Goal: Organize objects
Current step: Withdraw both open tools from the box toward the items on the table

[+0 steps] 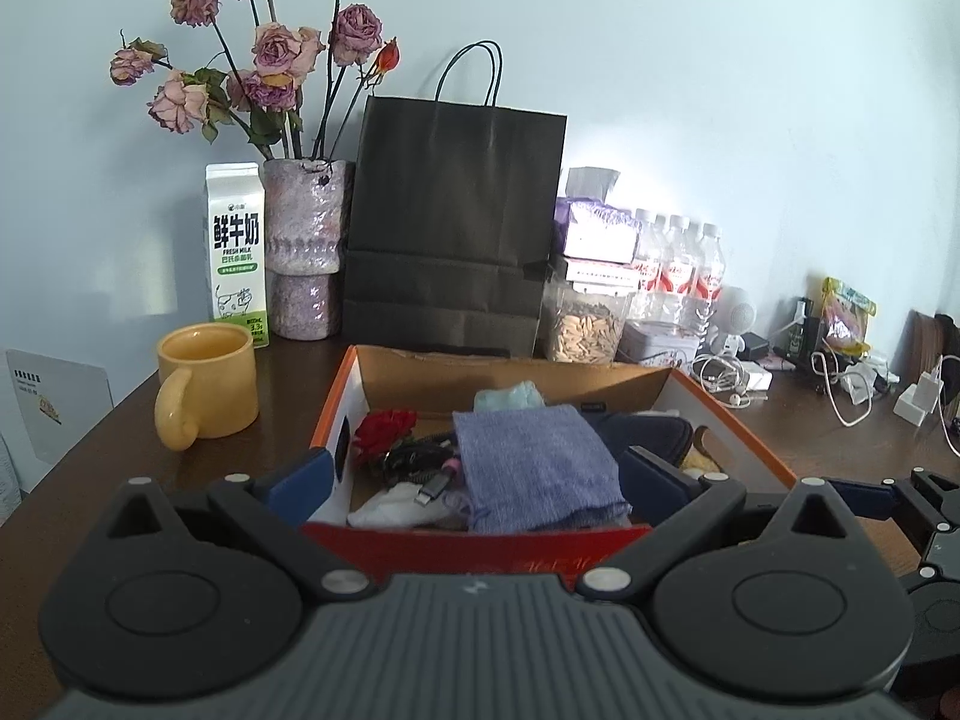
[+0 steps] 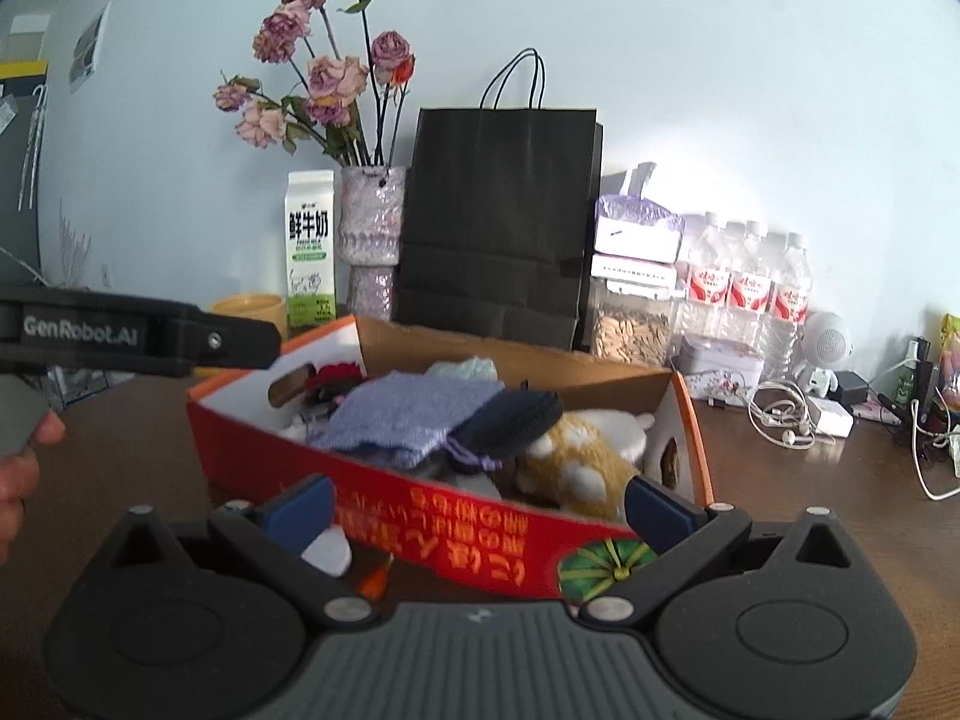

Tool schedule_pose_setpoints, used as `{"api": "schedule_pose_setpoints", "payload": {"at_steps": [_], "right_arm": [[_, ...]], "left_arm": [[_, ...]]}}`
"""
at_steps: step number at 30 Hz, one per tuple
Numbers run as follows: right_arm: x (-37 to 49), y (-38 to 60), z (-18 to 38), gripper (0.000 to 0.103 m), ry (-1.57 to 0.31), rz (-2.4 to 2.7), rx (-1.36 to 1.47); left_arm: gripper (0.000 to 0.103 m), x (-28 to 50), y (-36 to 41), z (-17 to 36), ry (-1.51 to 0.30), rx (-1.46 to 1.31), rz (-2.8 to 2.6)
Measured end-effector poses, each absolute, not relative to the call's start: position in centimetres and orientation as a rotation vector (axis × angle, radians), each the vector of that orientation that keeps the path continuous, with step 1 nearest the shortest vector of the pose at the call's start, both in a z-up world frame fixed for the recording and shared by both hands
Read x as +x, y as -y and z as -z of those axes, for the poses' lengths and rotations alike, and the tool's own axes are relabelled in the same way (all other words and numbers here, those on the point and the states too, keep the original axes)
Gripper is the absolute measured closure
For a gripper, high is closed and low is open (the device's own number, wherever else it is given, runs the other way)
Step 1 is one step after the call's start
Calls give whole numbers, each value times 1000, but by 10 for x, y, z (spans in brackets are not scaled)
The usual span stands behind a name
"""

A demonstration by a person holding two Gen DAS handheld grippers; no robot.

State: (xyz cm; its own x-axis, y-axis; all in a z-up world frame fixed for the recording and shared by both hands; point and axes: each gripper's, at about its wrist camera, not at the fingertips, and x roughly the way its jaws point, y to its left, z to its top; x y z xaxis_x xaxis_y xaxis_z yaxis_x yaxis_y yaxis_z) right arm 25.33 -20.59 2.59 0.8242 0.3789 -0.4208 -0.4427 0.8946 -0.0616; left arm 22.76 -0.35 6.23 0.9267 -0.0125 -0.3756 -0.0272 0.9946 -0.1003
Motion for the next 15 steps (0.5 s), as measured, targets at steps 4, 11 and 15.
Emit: {"api": "schedule_pose_setpoints", "payload": {"at_steps": [4,11,15], "right_arm": [[249,215,-14,0,-457,-436,-180],[247,224,5,0,-530,-455,-220],[249,221,11,2,-555,-487,-236]], "left_arm": [[0,219,2,-56,-411,-95,-14],[0,207,-2,-39,-468,-81,-23],[0,204,-3,-29,-505,-79,-27]]}}
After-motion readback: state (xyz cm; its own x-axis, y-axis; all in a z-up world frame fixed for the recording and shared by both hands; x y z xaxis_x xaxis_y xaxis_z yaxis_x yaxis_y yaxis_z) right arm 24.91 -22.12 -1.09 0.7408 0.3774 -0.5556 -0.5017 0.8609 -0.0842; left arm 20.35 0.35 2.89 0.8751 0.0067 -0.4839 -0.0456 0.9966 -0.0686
